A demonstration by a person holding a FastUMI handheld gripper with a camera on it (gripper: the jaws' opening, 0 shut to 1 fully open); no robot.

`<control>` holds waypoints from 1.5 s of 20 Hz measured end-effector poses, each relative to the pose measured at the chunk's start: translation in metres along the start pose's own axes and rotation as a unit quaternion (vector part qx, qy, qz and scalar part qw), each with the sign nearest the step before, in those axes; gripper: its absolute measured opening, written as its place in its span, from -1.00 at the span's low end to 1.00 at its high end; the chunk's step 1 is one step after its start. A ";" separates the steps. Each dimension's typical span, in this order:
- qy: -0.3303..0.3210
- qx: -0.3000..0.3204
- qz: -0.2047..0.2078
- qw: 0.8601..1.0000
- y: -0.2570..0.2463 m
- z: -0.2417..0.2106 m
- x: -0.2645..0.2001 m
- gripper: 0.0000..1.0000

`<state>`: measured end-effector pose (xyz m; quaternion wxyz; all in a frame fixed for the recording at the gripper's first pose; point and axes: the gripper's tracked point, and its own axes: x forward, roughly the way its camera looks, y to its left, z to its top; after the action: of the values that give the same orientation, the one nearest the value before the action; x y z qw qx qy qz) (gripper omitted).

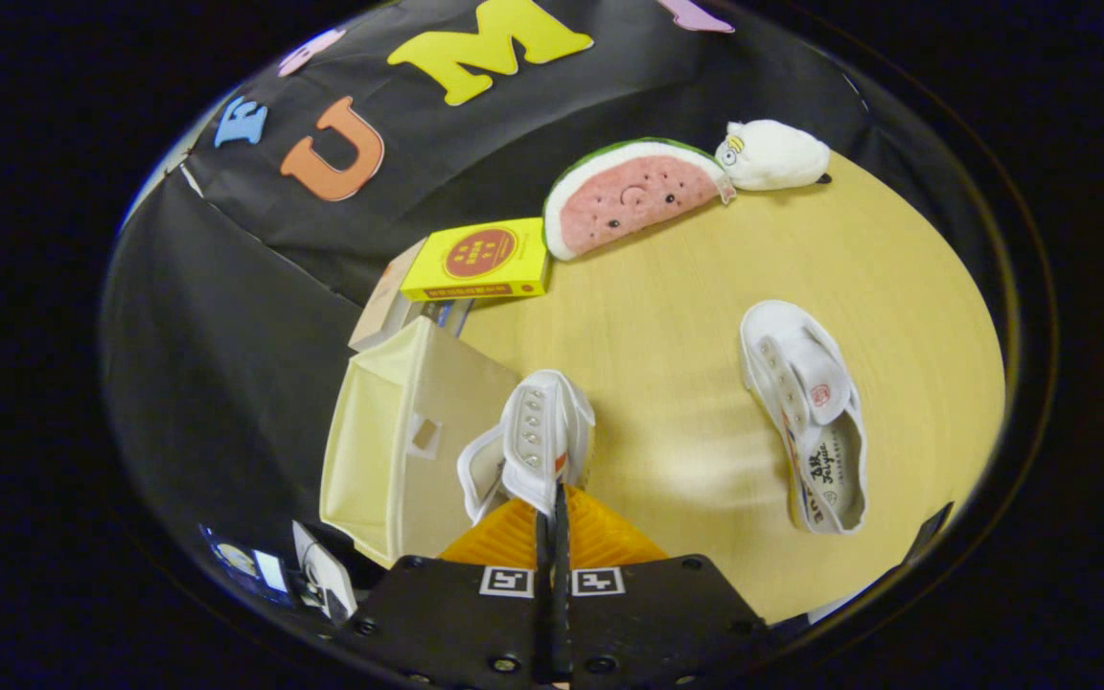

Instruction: Open the storage box then place both shoes into the box .Put the left shoe in first, then the right shoe, with the right side of both shoes facing outward in a uniform manner.

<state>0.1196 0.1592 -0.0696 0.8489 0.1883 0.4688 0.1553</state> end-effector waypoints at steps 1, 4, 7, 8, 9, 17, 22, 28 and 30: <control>-0.005 -0.001 0.007 1.000 0.011 0.004 -0.006 -1.00; -0.030 -0.012 0.028 0.999 0.053 0.015 -0.024 -1.00; -0.050 -0.029 0.029 0.998 0.094 0.019 -0.032 -1.00; -0.053 -0.035 0.028 0.998 0.108 0.018 -0.031 -1.00; -0.053 -0.037 0.025 0.998 0.121 0.015 -0.026 -1.00; -0.019 -0.022 -0.024 0.999 0.191 -0.026 0.082 -1.00; -0.063 0.031 -0.077 0.995 0.210 -0.046 0.143 -1.00; -0.115 0.005 -0.136 0.984 0.215 -0.060 0.176 -1.00; -0.087 -0.007 -0.153 0.984 0.211 -0.069 0.184 -1.00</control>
<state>0.1366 0.4383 -0.1409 0.9016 0.1215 0.4151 0.0097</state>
